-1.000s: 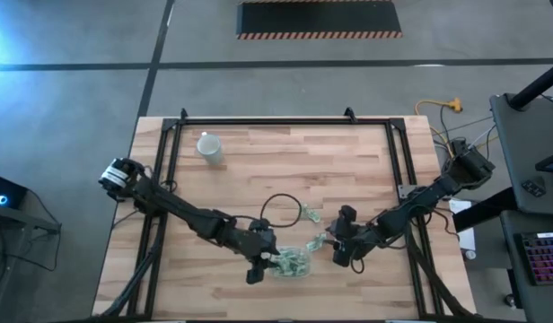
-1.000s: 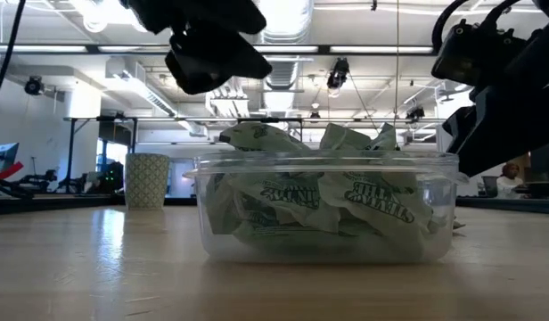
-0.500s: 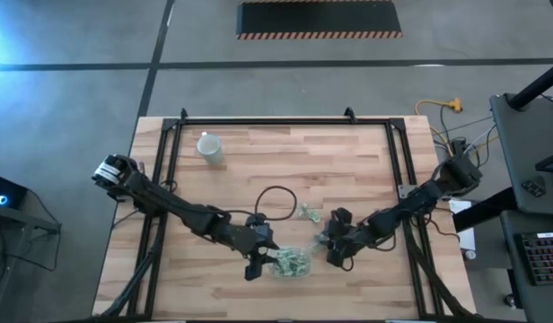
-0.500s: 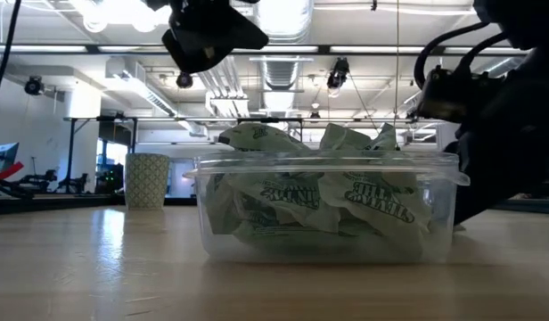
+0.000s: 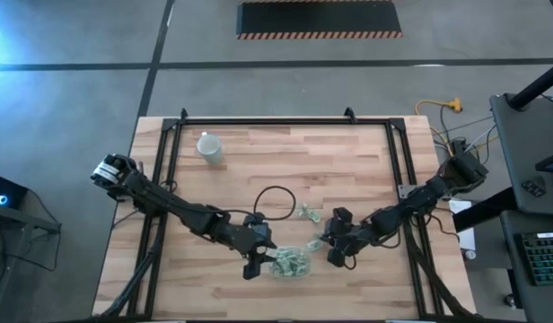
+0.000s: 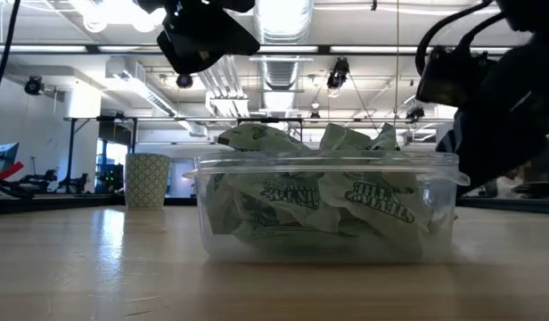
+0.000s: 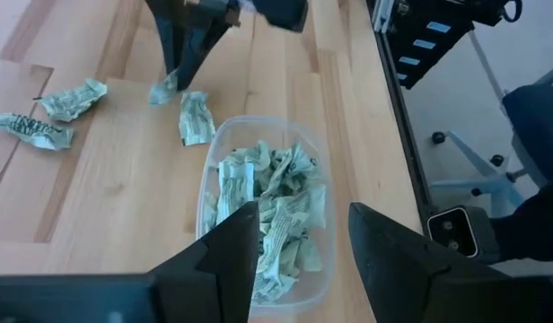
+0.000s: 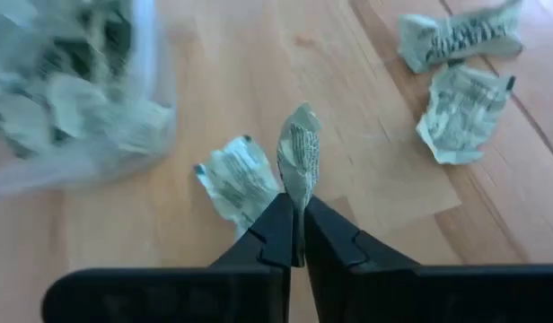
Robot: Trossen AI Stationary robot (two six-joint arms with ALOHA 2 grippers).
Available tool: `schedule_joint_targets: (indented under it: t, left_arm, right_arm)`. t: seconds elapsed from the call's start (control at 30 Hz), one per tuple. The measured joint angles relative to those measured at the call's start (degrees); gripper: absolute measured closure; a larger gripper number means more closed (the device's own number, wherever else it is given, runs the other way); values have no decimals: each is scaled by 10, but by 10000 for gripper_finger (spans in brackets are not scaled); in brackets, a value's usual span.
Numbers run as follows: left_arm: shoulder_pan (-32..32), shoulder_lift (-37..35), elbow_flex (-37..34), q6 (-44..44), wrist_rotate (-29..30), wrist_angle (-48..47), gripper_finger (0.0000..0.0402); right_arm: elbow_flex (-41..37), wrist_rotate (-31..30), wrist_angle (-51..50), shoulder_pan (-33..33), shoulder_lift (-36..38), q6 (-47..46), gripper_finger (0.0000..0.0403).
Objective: Pick and place Stevia / Truvia into bins
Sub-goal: Put the stevia packet into the transparent container
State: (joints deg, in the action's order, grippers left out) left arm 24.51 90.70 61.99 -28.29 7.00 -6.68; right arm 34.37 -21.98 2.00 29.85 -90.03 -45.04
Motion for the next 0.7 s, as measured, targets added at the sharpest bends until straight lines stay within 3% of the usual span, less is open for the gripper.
schedule_joint_targets:
  t: [0.17, 0.43, 0.7]
  left_arm:
    - [0, 0, -1, 1, 0, -9, 245]
    - [0, 0, -3, 0, 9, -35, 245]
    - [0, 0, -5, 1, 10, -35, 245]
  right_arm:
    - [0, 1, 38, 3, 24, 9, 389]
    - [1, 54, 272, 11, 21, 118, 389]
    - [25, 68, 238, 10, -12, 120, 390]
